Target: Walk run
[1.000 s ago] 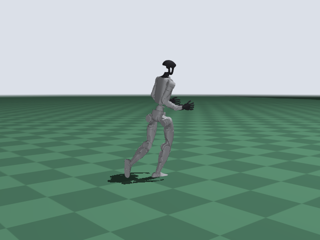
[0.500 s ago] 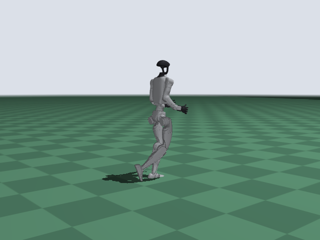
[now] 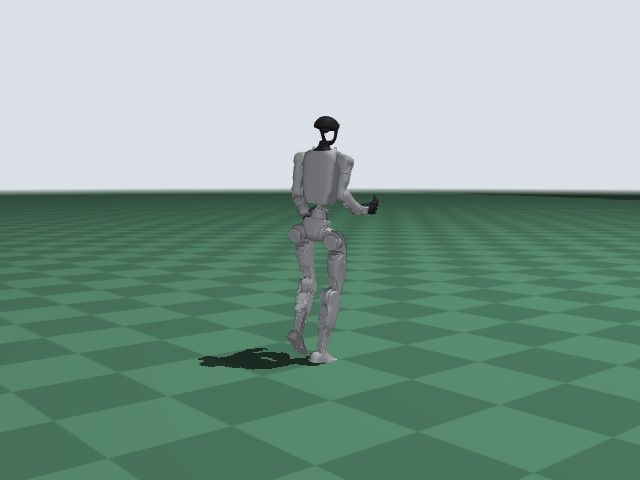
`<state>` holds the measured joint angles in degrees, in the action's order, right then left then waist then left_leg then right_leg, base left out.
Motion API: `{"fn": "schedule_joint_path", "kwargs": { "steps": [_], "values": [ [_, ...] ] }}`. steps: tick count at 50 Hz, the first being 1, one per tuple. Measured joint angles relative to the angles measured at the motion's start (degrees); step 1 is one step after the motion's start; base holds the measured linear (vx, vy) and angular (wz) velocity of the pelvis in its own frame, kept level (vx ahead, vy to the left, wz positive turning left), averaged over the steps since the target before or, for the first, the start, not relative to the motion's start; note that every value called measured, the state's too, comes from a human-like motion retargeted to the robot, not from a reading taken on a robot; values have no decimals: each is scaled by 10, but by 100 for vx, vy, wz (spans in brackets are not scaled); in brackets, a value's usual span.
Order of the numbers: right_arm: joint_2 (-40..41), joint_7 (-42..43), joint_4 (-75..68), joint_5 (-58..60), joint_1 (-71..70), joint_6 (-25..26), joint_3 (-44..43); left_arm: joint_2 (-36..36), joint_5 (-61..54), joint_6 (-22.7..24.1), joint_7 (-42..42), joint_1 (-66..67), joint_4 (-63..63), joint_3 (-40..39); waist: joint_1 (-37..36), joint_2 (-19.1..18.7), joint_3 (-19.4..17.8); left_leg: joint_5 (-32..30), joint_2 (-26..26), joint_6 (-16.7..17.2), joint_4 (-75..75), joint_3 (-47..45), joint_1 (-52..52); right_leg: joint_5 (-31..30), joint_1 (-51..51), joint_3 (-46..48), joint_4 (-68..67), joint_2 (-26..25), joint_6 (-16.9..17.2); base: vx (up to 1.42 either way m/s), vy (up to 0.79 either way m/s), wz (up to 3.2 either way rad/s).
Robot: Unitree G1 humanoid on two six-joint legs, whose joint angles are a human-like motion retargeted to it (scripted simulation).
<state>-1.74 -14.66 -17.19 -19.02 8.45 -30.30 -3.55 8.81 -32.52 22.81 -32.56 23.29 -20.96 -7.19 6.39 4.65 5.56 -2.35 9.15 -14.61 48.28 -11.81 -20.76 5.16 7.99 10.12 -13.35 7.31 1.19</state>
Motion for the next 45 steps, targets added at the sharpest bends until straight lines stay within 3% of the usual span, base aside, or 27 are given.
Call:
{"fn": "schedule_joint_path", "kwargs": {
  "steps": [5, 8, 10, 13, 15, 17, 18, 21, 23, 25, 28, 30, 32, 34, 37, 38, 40, 41, 42, 43, 45],
  "values": [
    [-56, -7, 46, 77, -26, 8, 23, -53, -25, -2, 23, 27, -14, -22, -73, -16, -22, 22, 12, 67, -312, -18, -31, -110, -96, 26, 64, -62, 28, 88, -30, 20],
    [-77, -18, 59, 127, -36, 29, 20, -96, 41, 22, 45, 15, 3, -21, -89, -22, -38, 26, 28, 49, -447, -74, -5, -163, -156, 91, 70, -88, 41, 89, -46, 86],
    [-82, -23, 53, 145, -43, 35, 29, -108, 69, 34, 56, 1, 12, -26, -111, 6, -43, -24, 4, -4, -436, -114, 0, -216, -177, 61, 46, -97, 48, 111, -109, -3],
    [-69, -49, 12, 163, -53, 39, 15, -110, 81, 37, 80, -39, 3, -24, -116, 41, -31, 142, -13, -4, -332, -89, 14, -325, -166, 115, -82, -68, 82, 142, -94, 33],
    [-57, -83, -36, 178, -39, 36, 9, -87, 51, 20, 84, -76, -16, -30, -70, 38, -21, 185, -15, -4, -250, -34, 13, -352, -108, 47, -253, -98, 80, 137, -2, 166],
    [-48, -96, -77, 179, -29, 42, 30, -43, 12, -21, 57, -122, -7, -56, -56, -8, -13, 199, -64, -4, -231, -1, 20, -332, -55, -10, -304, -151, 63, 96, 19, 85],
    [-54, -99, -88, 174, -23, 43, 40, -18, -7, -26, 48, -144, 6, -56, -50, -29, -12, 206, -70, -4, -230, 16, 30, -292, -30, -6, -320, -149, 38, 83, 18, 99],
    [-83, -104, -97, 156, 10, 30, 34, -7, -40, -4, 71, -181, 38, -29, -39, -61, -10, 176, -51, -4, -281, 62, 78, -171, 41, 20, -319, -84, -55, 85, 9, 153],
    [-87, -93, -96, 150, 39, 20, 14, -34, -22, 11, 85, -186, 51, 3, -24, -74, -9, 136, -38, -4, -317, 93, 107, -109, 79, 62, -275, -31, -90, 82, 3, 240],
    [-81, -75, -93, 146, 71, 12, -3, -71, 8, 21, 79, -183, 65, 35, 18, -82, 0, 97, -19, -4, -344, 147, 133, -90, 107, 77, -189, -9, -69, 90, 1, 334],
    [-75, -52, -87, 139, 99, 10, -8, -123, 57, 26, 48, -174, 75, 68, 73, -77, 5, 63, 16, -4, -357, 208, 176, -95, 132, -14, -27, -19, -4, 83, -14, 304],
    [-76, -43, -80, 134, 105, 10, -5, -154, 83, 27, 32, -169, 76, 84, 96, -71, 2, 50, 32, -4, -357, 242, 210, -74, 142, -111, 57, -32, 13, 87, -25, 208],
    [-78, -37, -72, 134, 98, 13, 9, -177, 107, 32, 24, -163, 71, 86, 89, -60, -5, 37, 40, -4, -356, 244, 248, -47, 140, -198, 107, -39, 65, 88, -27, 91],
    [-81, -34, -68, 140, 83, 17, 24, -188, 124, 36, 21, -153, 61, 83, 91, -50, -9, 14, 52, -4, -330, 245, 277, -56, 133, -214, 115, -37, 96, 91, -28, 89],
    [-83, -37, -72, 165, 41, 26, 35, -175, 142, 40, 19, -128, 41, 67, 92, -28, 2, -100, 81, 6, -256, 197, 286, -122, 119, -159, 65, -4, 103, 93, -18, 87],
    [-79, -35, -78, 181, 26, 30, 38, -164, 147, 41, 14, -116, 31, 55, 80, -30, 10, -166, 79, 29, -216, 160, 268, -78, 114, -179, 37, -18, 77, 96, -28, 96],
    [-69, -19, -97, 212, -10, 35, 14, -129, 161, 51, -14, -107, -1, 39, 93, -57, 9, -255, 24, 51, -62, 111, 190, -21, 107, -176, -10, -8, 84, 82, -23, 205],
    [-69, -15, -110, 217, -25, 36, 8, -106, 170, 57, -16, -101, -18, 28, 87, -64, 6, -268, -1, 52, 7, 87, 155, -9, 87, -143, -8, -3, 78, 74, -16, 187],
    [-69, -13, -121, 219, -39, 38, 5, -83, 176, 62, -12, -96, -32, 19, 81, -63, 6, -260, -15, 43, 58, 62, 123, 0, 69, -119, -3, 6, 70, 67, -14, 104],
    [-67, -12, -125, 216, -50, 42, 11, -59, 176, 67, 0, -92, -42, 14, 76, -45, 10, -209, -5, 12, 73, 31, 96, 1, 55, -114, 8, 22, 59, 67, -18, 97],
    [-56, -20, -122, 205, -70, 51, 15, -36, 153, 67, 12, -83, -57, 9, 59, -39, 7, -73, -51, -4, 109, -6, 50, 2, 24, -78, 22, 3, 29, 79, -30, 98]
  ]
}}
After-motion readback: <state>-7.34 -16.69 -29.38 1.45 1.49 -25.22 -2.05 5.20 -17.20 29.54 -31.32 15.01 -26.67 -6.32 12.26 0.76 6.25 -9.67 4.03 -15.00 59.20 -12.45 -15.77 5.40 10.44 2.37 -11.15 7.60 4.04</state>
